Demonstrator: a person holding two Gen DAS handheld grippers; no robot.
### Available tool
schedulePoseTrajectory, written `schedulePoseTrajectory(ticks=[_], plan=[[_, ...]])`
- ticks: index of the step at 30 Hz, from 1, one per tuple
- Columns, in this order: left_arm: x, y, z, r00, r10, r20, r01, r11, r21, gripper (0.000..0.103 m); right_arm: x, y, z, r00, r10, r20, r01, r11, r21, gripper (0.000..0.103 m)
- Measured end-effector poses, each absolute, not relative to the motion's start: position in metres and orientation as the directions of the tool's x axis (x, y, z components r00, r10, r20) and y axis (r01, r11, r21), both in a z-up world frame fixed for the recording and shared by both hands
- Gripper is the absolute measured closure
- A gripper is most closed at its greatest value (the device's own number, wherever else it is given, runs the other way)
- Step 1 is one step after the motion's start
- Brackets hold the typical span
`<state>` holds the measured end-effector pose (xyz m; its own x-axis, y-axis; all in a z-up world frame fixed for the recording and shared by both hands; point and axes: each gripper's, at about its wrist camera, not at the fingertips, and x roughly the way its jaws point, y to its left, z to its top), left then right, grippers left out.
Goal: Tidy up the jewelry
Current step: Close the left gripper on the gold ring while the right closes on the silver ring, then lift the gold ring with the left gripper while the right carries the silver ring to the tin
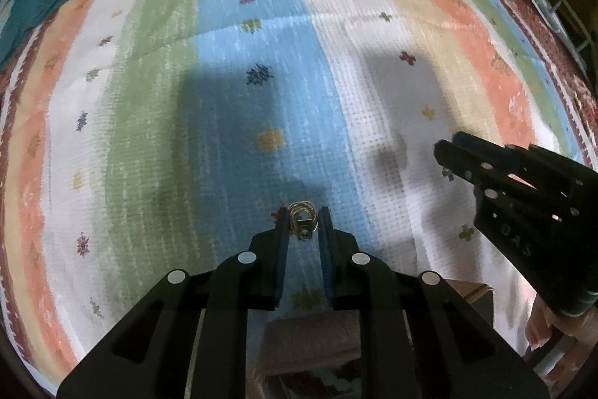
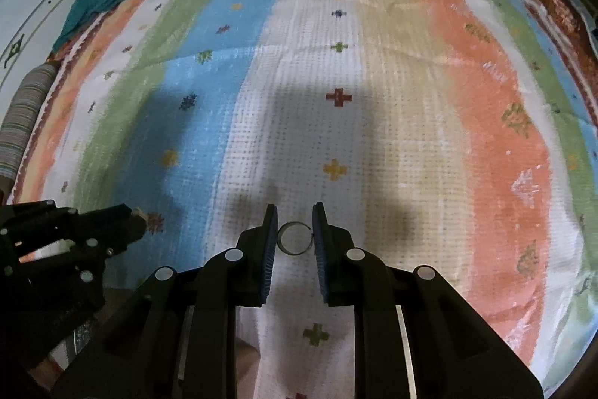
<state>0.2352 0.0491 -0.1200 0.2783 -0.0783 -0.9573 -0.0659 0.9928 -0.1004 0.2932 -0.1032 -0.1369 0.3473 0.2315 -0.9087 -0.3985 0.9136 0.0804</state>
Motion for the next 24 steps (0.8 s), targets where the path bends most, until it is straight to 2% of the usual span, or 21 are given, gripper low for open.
schedulePoseTrajectory(ticks=[15,24], plan=[[0.202,0.044,-0.064,0.418,-0.097,-0.903,-0.077,0.987,-0.142,0.088,0.255,-0.097,-0.09,0.435,0.31,-0.846,-0.48,0.874,0.074,0.083],[0.18,0.038,-0.042,0.487,-0.061,-0.871,-0.053,0.994,-0.099,0.088,0.236,-0.101,-0.075,0.45,0.369,-0.813,-0.518,0.85,0.099,0.083]])
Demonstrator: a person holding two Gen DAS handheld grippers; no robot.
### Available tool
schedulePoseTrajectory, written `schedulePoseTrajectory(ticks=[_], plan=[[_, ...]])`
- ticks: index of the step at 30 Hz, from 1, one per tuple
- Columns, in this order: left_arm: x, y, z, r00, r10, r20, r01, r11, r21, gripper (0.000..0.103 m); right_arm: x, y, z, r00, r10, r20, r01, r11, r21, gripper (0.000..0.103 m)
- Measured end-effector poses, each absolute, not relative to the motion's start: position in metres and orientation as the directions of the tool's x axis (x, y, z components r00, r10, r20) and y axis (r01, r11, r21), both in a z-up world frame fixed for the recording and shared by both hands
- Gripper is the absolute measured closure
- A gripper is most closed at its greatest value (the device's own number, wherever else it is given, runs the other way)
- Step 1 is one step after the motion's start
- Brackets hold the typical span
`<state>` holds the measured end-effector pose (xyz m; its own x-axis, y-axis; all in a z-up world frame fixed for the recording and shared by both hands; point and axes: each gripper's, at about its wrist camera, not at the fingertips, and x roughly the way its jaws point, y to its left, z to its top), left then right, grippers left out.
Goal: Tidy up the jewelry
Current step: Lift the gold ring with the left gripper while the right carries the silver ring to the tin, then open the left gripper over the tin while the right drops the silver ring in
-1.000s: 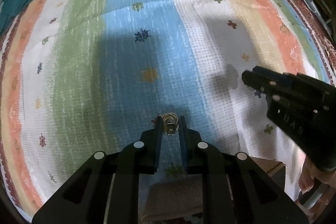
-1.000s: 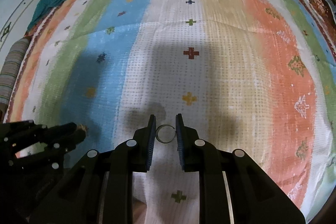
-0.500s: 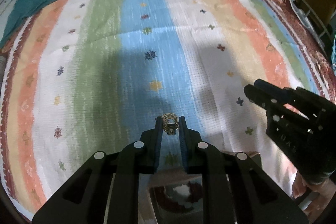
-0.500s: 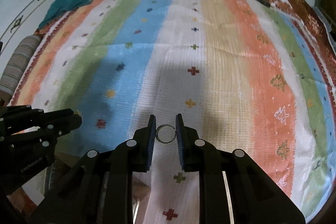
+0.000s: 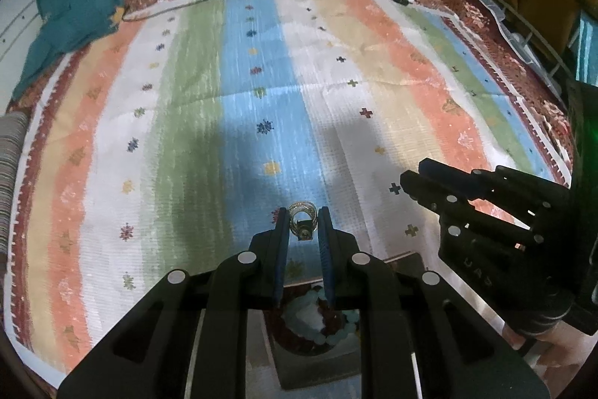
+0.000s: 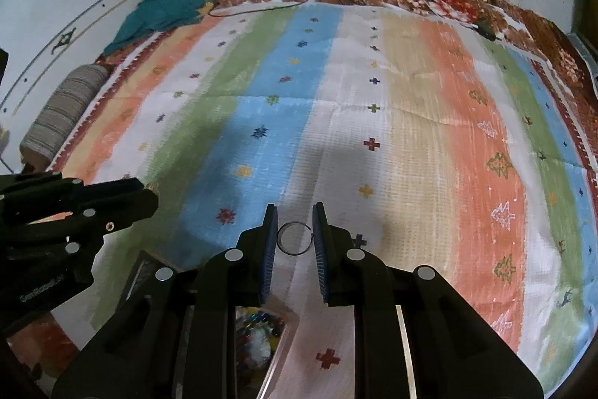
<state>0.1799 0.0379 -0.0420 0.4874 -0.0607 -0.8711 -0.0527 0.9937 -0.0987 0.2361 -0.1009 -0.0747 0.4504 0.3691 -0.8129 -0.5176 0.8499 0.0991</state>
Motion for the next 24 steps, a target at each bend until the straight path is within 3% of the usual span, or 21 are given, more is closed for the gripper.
schedulePoseTrajectory(ticks=[24], plan=[[0.119,0.031,-0.011,0.569,-0.142,-0.81,0.01,0.986,-0.166,0.085,0.17,-0.109,-0.057,0.403,0.488,-0.774,-0.599,0.78,0.181,0.082]])
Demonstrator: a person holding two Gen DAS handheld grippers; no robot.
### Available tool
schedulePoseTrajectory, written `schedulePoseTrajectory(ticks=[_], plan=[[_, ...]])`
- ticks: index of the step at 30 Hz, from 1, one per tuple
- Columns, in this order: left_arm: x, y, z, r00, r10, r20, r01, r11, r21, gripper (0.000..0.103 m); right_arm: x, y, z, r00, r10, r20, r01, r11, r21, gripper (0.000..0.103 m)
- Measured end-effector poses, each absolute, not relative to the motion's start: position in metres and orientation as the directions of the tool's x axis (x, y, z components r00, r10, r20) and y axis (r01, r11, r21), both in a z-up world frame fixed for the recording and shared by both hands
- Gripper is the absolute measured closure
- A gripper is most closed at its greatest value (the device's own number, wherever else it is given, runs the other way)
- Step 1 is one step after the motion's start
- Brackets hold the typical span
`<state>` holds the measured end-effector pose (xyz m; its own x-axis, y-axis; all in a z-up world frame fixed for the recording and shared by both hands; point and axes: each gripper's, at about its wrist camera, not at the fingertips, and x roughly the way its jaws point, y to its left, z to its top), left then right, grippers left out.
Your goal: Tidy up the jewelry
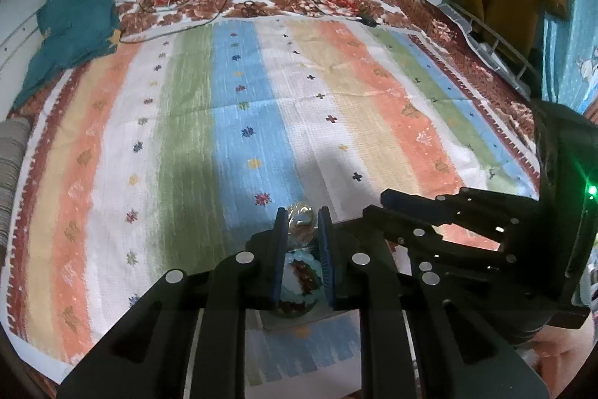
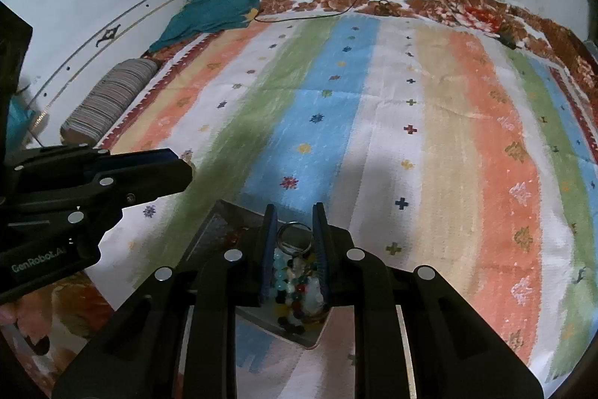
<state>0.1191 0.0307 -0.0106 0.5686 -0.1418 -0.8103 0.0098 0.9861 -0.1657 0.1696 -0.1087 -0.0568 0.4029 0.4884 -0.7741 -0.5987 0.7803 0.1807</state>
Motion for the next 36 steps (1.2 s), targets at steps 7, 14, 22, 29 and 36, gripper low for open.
schedulePoseTrajectory(ticks=[7,14,22,29,36], plan=[[0.117,0.037,-0.008,0.578,-0.123,-0.807,-0.029,0.985,-0.171,0.069,0.168,-0.114,-0.057,0.395,0.483,-0.782,-0.589,0.786,0.188,0.063],[0.104,0.043,-0.001,0.605,-0.09,-0.791,-0.042,0.989,-0.144,0.05,0.158,-0.125,-0.049,0.449,0.457,-0.768,-0.575,0.806,0.144,0.049],[0.085,0.042,-0.001,0.608,-0.094,-0.788,-0.023,0.99,-0.136,0.024,0.152,-0.144,-0.042,0.481,0.47,-0.74,-0.549,0.819,0.164,0.034],[0.067,0.036,-0.004,0.614,-0.114,-0.781,0.011,0.991,-0.136,0.008,0.144,-0.155,-0.04,0.498,0.482,-0.721,-0.544,0.821,0.173,0.016],[0.058,0.029,-0.005,0.628,-0.079,-0.774,0.021,0.996,-0.085,0.006,0.132,-0.16,-0.036,0.513,0.495,-0.701,-0.561,0.812,0.162,0.008]])
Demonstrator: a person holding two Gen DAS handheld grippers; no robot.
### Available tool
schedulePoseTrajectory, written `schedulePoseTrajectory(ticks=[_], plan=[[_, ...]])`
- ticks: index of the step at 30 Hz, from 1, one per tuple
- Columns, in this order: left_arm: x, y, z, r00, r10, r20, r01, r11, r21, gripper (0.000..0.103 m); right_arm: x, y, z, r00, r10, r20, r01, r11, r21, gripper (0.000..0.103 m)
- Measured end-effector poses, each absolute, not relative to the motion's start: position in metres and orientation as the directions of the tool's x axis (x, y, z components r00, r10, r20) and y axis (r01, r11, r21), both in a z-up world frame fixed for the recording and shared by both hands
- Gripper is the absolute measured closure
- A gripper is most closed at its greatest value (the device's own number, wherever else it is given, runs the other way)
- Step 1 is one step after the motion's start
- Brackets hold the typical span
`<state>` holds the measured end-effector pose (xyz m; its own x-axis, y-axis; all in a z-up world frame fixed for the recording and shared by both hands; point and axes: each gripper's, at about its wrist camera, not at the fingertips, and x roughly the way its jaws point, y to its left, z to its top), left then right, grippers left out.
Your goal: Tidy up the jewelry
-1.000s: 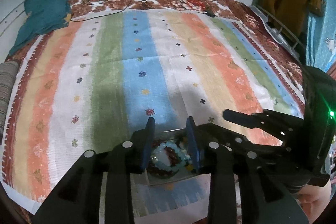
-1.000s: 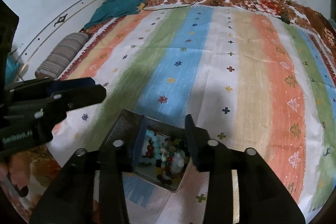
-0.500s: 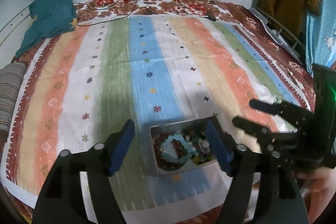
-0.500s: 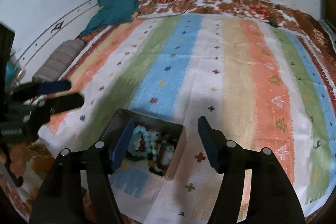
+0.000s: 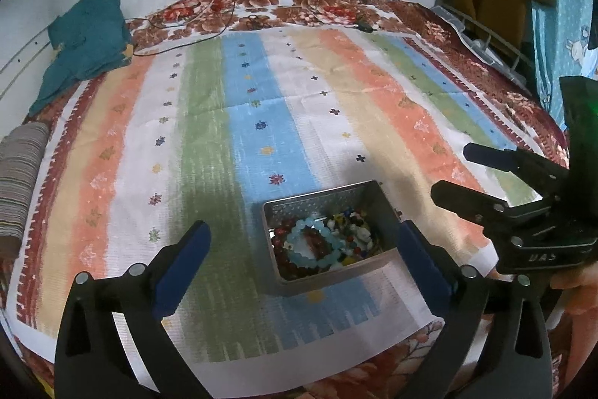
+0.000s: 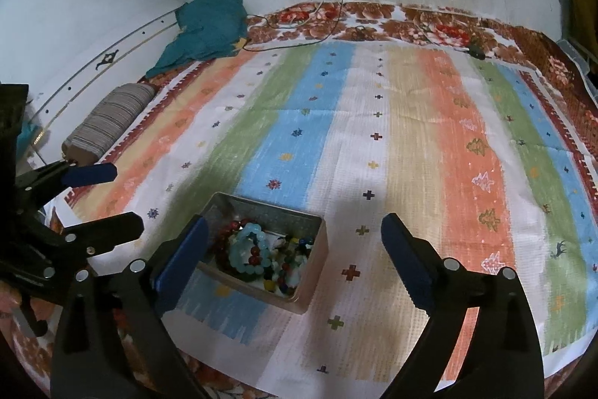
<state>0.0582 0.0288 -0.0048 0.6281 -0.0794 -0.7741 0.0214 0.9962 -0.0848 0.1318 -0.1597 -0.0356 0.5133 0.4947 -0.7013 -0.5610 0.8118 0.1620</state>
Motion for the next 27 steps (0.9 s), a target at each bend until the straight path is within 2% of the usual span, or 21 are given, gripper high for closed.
schedulePoseTrajectory(ticks=[18,27], plan=[[0.049,0.027,-0.003,0.646,-0.032,-0.763,0.007,0.999,-0.036,0.006,0.119,-0.167,-0.031,0.537,0.5,-0.68,-0.565,0.811,0.15,0.007],[0.048,0.031,-0.003,0.646,-0.061,-0.761,0.006,0.997,-0.075,0.006,0.117,-0.168,-0.03,0.539,0.507,-0.673,-0.57,0.807,0.151,0.007]])
